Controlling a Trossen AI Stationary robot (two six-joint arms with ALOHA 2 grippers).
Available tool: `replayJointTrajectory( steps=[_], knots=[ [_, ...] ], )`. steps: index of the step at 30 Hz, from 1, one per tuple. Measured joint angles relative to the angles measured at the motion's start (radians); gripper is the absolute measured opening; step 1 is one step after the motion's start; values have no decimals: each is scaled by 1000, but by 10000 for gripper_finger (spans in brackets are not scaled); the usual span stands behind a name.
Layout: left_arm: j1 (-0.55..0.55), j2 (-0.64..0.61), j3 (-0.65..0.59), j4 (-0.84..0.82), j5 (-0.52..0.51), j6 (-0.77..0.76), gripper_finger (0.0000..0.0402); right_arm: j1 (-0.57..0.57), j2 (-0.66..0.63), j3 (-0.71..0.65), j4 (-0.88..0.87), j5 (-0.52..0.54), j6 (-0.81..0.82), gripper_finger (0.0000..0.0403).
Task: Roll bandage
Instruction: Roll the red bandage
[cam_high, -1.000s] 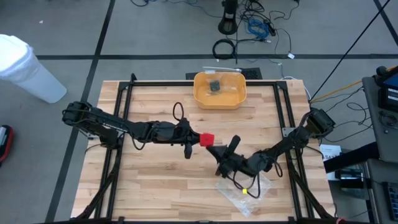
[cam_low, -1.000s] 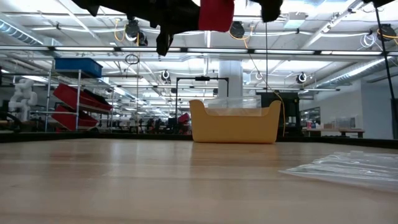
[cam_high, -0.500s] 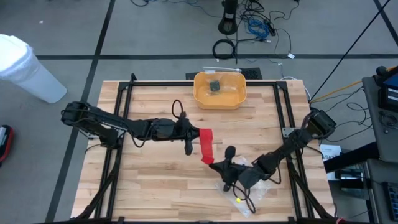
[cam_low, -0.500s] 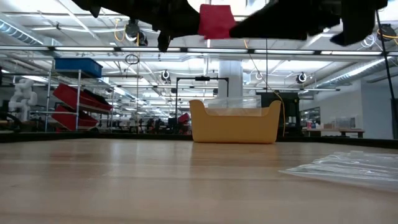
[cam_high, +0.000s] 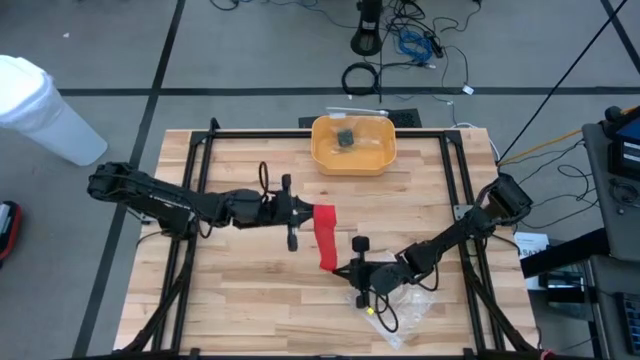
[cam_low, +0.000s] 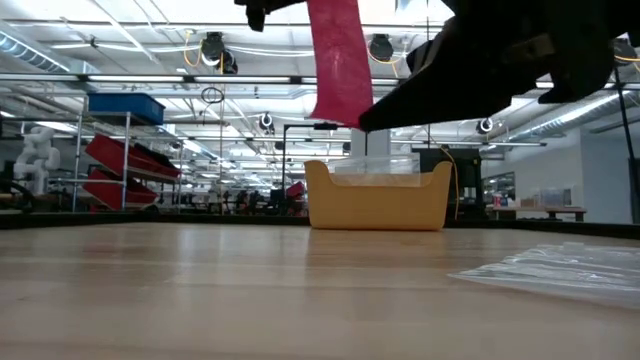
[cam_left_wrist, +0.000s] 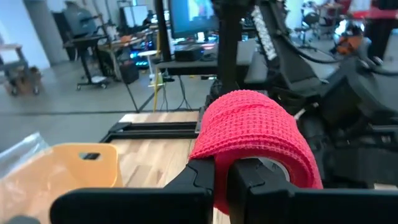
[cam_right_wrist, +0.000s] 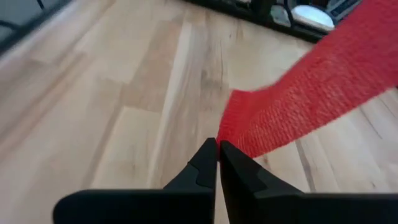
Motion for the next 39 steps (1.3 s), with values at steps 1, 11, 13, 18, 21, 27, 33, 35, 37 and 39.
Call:
replayJointTrajectory(
  steps=[1,11,13,18,21,27,33,35,37,39],
  knots=[
    [-7,0,0,0,0,18,11,0,0,0,9,0,0,6],
    [-88,0,0,7,-4,166,11,-7,-4,0,101,0,-21,30],
    [-98,0,0,-14,-29,188,11,-7,-5,0,104,-2,-12,41],
    [-110,0,0,-40,-69,249,11,-7,-5,0,68,10,37,106],
    [-115,2,0,-41,-70,250,11,-12,-6,-1,71,63,35,160],
    [-123,3,0,-73,-80,264,11,-80,33,0,259,50,50,257],
    [-141,3,0,-65,-120,266,11,-152,153,0,534,-60,70,273],
    [-147,3,0,-77,-150,266,11,-163,186,-1,595,-101,82,253],
    [-157,3,1,-101,-174,265,11,-165,212,-1,659,-116,91,217],
    [-169,3,1,-117,-188,266,11,-166,230,-1,692,-136,98,164]
  ],
)
